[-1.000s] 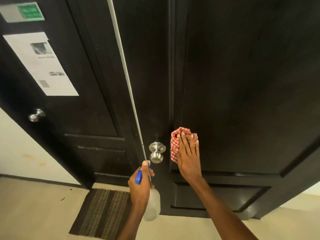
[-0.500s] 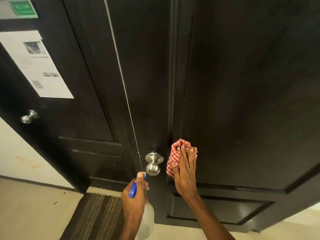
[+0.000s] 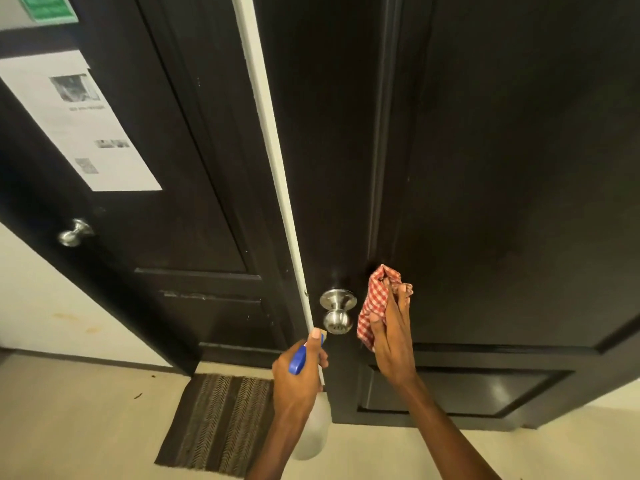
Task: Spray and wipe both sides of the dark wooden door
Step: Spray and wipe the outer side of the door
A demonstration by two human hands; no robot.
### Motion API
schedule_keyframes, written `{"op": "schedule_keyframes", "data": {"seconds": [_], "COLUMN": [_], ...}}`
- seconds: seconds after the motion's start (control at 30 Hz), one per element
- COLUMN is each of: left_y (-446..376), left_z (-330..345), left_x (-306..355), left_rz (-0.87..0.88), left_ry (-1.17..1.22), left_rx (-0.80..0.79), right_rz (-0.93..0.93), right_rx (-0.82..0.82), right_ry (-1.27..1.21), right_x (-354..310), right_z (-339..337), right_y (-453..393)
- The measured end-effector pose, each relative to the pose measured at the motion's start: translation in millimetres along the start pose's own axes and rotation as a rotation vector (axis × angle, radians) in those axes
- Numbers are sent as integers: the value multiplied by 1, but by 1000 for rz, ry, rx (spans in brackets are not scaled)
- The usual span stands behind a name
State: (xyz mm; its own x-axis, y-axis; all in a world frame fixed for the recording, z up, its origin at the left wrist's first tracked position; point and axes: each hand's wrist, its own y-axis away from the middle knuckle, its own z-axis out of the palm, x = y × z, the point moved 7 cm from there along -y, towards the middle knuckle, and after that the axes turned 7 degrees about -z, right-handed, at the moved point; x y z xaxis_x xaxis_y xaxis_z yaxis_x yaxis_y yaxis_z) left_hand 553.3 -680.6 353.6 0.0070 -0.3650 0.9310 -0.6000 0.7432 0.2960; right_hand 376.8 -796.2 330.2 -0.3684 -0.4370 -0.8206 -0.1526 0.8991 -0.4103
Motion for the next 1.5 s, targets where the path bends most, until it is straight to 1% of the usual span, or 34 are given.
{"op": "schedule_keyframes", "data": {"seconds": [0.07,0.17,0.27,0.43,0.57,0.63,0.7,0.8,0.87,0.9,0.97,1.0,1.07,1.17,1.23,1.27,1.33,1.37,1.43,1.5], "left_y": [-2,-9,-15,-27,-35,-35,-33,-29,-29,-29,-30,-29,-28,-28,-27,-26,-26,-25,-23,-21], "left_z": [2,3,4,8,1,-6,-12,-26,-36,-39,-47,-49,-53,-54,-54,-54,-54,-54,-55,-57], "left_x": [3,6,14,26,20,18,15,6,0,-3,-7,-8,-8,-3,1,3,2,2,2,2], "left_rz": [27,24,37,27,-53,-59,-36,-20,-45,-57,-71,-71,-61,-50,-23,-10,7,6,3,6], "left_ry": [-19,-51,-39,-69,-94,-72,-63,-18,19,29,46,52,55,49,47,49,46,43,58,50], "left_rx": [-15,-38,-35,-69,-55,-42,-26,1,25,36,50,54,54,40,26,17,4,0,-18,-32], "right_rz": [41,134,214,289,253,225,161,-8,-9,-37,-208,-288,-414,-593,-698,-726,-682,-600,-345,-12], "right_rx": [-8,-35,-20,-4,2,-2,-20,-135,-171,-138,-79,-82,-136,-267,-341,-352,-330,-297,-194,-33], "right_ry": [-73,-216,-306,-303,-279,-228,-80,294,376,406,549,625,759,895,957,964,919,873,730,460], "right_x": [0,2,4,1,-4,-7,-12,-28,-29,-31,-42,-47,-60,-81,-88,-86,-75,-66,-48,-32], "right_z": [-4,-5,-6,-5,-1,1,6,33,50,53,55,55,60,76,81,80,73,69,65,68], "right_y": [2,11,21,24,23,23,22,22,24,21,14,9,2,1,0,-1,-1,1,7,15]}}
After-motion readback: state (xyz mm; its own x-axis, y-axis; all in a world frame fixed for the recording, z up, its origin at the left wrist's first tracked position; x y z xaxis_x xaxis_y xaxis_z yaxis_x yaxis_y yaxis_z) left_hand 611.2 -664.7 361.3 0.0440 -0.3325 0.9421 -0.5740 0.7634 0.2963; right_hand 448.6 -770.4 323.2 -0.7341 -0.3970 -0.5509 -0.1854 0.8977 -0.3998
